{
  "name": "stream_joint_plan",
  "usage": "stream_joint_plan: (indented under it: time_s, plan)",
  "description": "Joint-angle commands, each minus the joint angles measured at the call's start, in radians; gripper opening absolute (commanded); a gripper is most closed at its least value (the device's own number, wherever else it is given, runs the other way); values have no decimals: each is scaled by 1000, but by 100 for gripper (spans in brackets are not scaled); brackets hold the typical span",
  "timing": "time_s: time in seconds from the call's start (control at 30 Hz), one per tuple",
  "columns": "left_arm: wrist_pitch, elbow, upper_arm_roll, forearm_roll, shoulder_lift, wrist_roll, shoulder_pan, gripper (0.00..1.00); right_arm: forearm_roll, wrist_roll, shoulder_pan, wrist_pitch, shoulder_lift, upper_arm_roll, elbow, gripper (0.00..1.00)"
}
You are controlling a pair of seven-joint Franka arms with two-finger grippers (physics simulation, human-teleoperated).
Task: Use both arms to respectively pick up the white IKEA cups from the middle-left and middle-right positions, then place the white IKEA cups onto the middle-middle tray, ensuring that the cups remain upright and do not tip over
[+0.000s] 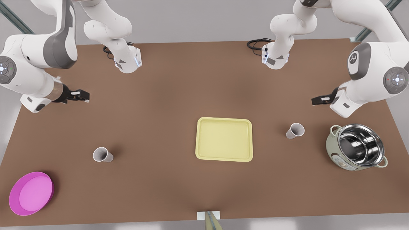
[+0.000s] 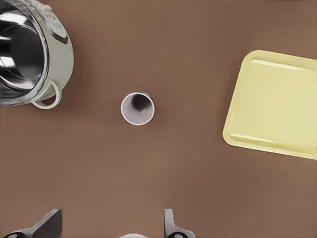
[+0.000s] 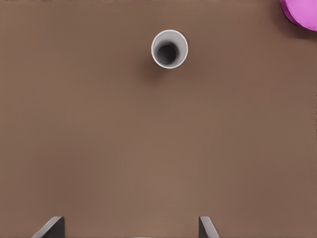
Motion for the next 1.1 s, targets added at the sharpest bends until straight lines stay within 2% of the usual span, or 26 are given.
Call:
stream_joint_plan:
  time_s: [0.0,0.07,0.13,0.2,0.3,0.53,0.67,0.9,0.93,1.0,1.07]
  plan:
    - [56,1,0,-1,-1,30,-1,100,0,14,50,57,0,-2,-1,100]
    - [59,1,2,-1,8,28,-1,100,-6,-6,48,101,48,-2,13,100]
    - [188,-36,40,-3,54,28,0,100,-17,-8,44,223,174,-3,41,100]
    - [424,-157,50,0,115,28,25,100,-6,-80,-11,256,388,-2,176,100]
    - [708,-347,70,-5,132,25,28,100,5,-101,-53,437,527,0,199,100]
    - [900,-455,70,-32,187,28,46,100,92,-194,-136,589,658,0,197,100]
    - [902,-558,71,-28,184,28,57,100,94,-195,-163,634,690,2,185,100]
    - [975,-598,70,-29,215,27,49,100,95,-201,-176,678,696,6,87,100]
    - [977,-598,70,-34,215,25,48,94,97,-203,-176,686,696,6,81,100]
    - [997,-598,70,-35,232,22,46,91,111,-201,-174,686,708,8,82,100]
    - [998,-598,70,-103,236,22,46,64,109,-201,-172,686,710,8,82,100]
